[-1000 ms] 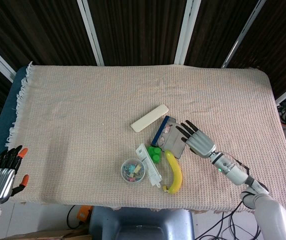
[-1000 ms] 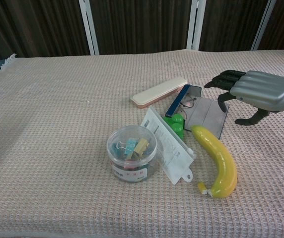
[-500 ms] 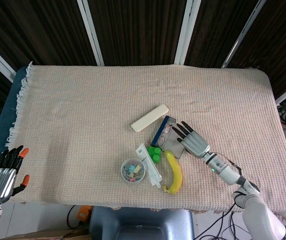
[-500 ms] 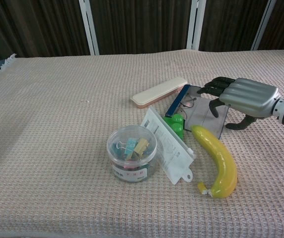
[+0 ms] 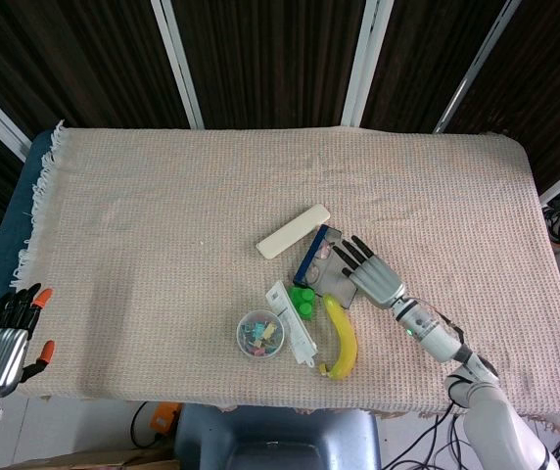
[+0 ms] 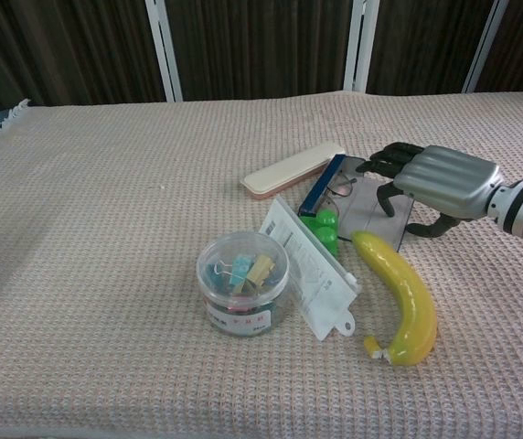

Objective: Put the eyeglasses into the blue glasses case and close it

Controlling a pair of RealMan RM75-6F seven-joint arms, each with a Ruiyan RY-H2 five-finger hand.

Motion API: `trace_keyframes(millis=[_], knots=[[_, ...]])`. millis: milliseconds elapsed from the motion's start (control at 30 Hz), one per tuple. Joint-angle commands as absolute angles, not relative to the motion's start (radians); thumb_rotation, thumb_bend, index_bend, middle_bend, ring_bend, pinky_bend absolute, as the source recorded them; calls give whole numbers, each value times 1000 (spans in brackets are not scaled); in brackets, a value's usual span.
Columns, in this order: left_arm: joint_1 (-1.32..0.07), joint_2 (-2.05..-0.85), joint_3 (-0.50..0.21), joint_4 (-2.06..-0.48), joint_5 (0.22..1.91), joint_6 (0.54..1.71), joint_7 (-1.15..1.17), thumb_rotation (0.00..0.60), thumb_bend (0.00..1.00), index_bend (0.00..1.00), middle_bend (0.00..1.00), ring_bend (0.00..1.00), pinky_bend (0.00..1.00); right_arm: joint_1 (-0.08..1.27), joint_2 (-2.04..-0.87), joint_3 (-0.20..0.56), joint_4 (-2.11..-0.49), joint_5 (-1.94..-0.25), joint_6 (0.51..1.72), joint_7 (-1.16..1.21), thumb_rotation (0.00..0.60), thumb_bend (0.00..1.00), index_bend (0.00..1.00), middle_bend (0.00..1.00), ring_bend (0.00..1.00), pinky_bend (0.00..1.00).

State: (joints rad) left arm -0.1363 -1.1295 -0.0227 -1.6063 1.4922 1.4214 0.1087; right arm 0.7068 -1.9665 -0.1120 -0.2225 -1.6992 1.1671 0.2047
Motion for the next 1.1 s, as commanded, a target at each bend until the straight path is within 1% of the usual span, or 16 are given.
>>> trace_keyframes(millis=[33,200,333,700,1100], knots=[[-136,-1130,-23,-1607,1492,1422,109,600,400,0,0,0,43,709,-1971,-112,-220,-1699,1166,203,600,402,616,176,0,79],[-137,-1130,-23,-1606,1491,1421,108,600,399,0,0,0,44,716,-1976,-107,-213,-1697,1178,193,600,414,622,176,0,79],[-135,-1129,-25,-1607,1488,1423,108,600,400,0,0,0,44,730,-1983,-87,-212,-1681,1187,184,600,415,624,176,0,79],[-134,-1129,-26,-1608,1484,1423,108,600,403,0,0,0,47,801,-2006,-30,-226,-1635,1160,136,600,415,634,176,0,79],[-133,-1128,-31,-1606,1470,1421,109,600,407,0,0,0,51,863,-2057,-4,-209,-1610,1075,81,600,419,650,176,0,79]])
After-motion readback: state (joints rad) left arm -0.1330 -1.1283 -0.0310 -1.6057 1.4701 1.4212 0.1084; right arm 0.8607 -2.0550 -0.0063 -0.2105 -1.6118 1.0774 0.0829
